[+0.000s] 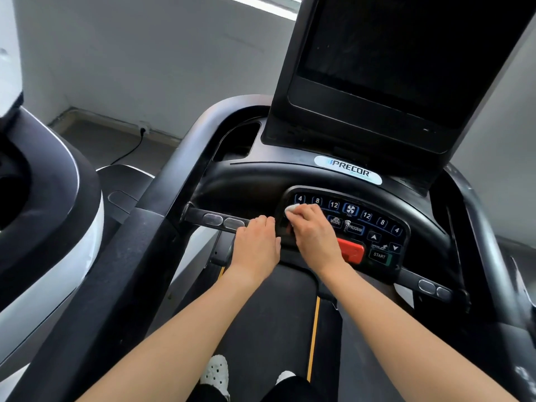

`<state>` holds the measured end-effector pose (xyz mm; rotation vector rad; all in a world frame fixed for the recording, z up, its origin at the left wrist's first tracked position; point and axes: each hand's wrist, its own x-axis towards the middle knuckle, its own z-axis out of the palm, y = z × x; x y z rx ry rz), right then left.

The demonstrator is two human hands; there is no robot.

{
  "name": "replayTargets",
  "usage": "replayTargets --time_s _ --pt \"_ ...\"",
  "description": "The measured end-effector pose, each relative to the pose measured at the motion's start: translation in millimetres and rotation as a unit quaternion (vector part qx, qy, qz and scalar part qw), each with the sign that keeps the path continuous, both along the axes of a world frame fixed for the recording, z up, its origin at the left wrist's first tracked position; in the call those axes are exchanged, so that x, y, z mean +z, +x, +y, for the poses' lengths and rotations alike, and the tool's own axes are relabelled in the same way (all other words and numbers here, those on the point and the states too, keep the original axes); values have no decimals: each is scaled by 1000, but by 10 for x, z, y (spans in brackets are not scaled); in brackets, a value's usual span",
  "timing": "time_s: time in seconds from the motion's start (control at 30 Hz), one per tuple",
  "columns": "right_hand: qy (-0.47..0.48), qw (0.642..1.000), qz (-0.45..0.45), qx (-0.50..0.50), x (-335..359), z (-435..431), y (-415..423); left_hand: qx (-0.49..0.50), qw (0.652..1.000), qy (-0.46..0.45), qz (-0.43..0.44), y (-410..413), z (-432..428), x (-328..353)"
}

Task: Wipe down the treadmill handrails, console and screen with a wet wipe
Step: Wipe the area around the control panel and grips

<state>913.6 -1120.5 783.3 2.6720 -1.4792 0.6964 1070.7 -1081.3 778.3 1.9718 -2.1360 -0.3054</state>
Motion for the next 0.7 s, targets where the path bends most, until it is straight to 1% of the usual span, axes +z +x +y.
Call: replayTargets --time_s 0.07,0.13,0.27,0.4,0.47,0.5,0.57,0.63,0.7 --pt "10 999 38 37 -3 38 -100 4 1000 1 -20 -58 4 -6" --pt "11 999 28 25 23 41 -236 13 1000 -4 -25 -121 10 -14" --pt "11 996 -54 -72 64 109 -608 11 999 -29 -15 -222 28 -31" --pt "2 968 -132 -211 38 208 -891 -18 999 -32 -29 -295 33 -33" --pt "-6 959 -147 -243 4 254 -802 -20 999 -35 -26 -336 39 -26" --pt "-11 962 -138 -235 -14 275 -723 -21 999 -38 -27 -357 45 -23" --pt "-13 977 -100 -186 -50 293 -622 -27 998 -47 -33 -392 51 -24" --pt "-3 989 -62 -138 -34 258 -683 -32 997 -57 -33 -419 47 -36" --pt "-3 992 -38 -124 5 217 -849 -33 997 -55 -32 -430 37 -43"
